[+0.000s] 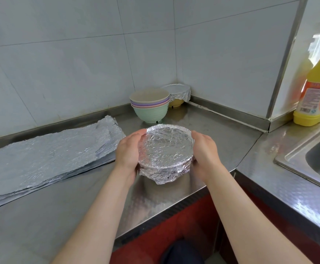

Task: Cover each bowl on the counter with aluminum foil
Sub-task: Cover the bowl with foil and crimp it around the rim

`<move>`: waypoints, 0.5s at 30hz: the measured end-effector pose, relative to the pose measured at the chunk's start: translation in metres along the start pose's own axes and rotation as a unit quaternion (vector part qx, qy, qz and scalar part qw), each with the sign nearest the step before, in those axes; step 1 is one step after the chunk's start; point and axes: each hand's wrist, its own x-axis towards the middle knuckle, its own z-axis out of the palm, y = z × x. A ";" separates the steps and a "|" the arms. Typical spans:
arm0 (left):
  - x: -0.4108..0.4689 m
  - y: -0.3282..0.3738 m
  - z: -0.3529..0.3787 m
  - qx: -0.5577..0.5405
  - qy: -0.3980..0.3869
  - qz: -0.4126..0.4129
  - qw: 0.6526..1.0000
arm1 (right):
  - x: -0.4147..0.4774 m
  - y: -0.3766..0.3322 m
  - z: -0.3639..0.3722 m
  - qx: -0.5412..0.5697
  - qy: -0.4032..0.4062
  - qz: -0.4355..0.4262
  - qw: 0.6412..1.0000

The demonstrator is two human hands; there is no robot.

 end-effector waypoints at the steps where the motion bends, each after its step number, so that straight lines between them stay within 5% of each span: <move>1: 0.000 0.000 0.000 -0.004 0.001 -0.001 1.000 | 0.001 0.000 0.000 -0.005 0.009 -0.004 1.000; 8: -0.002 0.000 -0.009 0.040 -0.021 0.030 0.999 | -0.004 -0.003 -0.008 -0.034 0.013 0.007 0.999; 15: -0.031 -0.010 -0.006 0.110 0.015 0.092 0.990 | -0.047 -0.002 -0.023 -0.079 0.085 -0.134 0.984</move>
